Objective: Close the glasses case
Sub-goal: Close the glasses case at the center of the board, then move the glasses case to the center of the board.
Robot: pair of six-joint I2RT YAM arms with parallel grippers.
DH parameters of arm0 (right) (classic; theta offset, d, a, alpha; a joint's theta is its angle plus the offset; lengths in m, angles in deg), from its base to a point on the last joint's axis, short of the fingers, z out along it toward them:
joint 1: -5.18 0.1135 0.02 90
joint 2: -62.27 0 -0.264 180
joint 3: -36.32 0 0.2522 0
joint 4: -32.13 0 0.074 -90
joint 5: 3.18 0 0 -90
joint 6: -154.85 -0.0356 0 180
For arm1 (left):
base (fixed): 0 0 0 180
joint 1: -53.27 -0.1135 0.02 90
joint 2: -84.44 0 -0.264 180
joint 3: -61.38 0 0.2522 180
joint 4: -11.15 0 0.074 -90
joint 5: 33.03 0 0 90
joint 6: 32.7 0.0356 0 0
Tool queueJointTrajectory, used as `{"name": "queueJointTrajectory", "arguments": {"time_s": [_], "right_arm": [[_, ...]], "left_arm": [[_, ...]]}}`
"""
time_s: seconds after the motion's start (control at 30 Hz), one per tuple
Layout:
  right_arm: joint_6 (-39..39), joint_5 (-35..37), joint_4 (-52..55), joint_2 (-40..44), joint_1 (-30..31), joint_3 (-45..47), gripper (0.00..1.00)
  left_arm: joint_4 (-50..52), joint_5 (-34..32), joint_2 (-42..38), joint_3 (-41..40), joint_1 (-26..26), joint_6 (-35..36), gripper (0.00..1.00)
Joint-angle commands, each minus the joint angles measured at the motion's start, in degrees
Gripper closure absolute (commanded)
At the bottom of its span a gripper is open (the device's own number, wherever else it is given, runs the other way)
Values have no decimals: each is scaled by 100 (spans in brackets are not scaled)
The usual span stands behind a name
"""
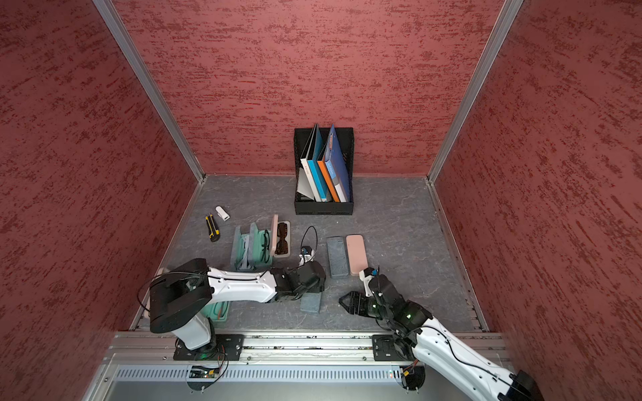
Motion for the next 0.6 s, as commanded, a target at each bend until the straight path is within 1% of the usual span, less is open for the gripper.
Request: {"name": "queueJointTrajectory", "arguments": {"time_s": [0.0,0.13,0.3,0.47,0.57], "right_arm": [[222,-62,26,-167,-79,-233,27],[304,-118,5,-297,-116,-282,27],[358,-73,193,-105,-197,-303,27],[469,-84,320,-90,-260,-359,27],[536,-50,438,-49,-287,-408,27]], "left_arm": [[1158,8,269,-165,-338,229,33],[1172,166,681,175,-844,522,34],[1014,407,1073,619,-1286,704,35],[1274,626,1704,1705,-1299,843,35],[1277,742,1975,2047,-1203,812,35]]}}
